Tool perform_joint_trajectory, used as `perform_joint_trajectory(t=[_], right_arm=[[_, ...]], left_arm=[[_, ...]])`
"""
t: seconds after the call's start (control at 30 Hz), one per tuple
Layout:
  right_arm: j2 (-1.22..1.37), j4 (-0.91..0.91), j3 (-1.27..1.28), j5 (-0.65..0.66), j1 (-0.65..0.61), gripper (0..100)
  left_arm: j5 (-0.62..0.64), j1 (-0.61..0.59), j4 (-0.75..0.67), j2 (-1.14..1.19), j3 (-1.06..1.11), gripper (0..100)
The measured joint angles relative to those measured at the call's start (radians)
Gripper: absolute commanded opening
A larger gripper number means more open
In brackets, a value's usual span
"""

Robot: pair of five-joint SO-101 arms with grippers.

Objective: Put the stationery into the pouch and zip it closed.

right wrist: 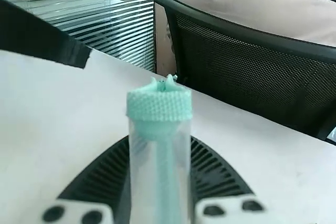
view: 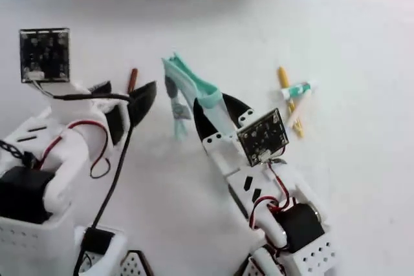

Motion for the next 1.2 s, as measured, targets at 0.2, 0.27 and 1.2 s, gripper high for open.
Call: perform_joint_trajectory(t=[0.2, 0.27, 1.2], right_arm=[[-0.009, -0.189, 0.138, -0.002, -0.003, 1.8], [0.002, -0.269, 0.172, -0.003, -0.003, 1.8], [-0.233, -0.041, 0.315, 0.072, -0.008, 1.8]], left_arm=[[0.189, 0.023, -0.114, 0.000, 0.115, 32], [0.226, 0.055, -0.124, 0.000, 0.140, 32], [0.259, -0.158, -0.634, 0.003, 0.559, 32]])
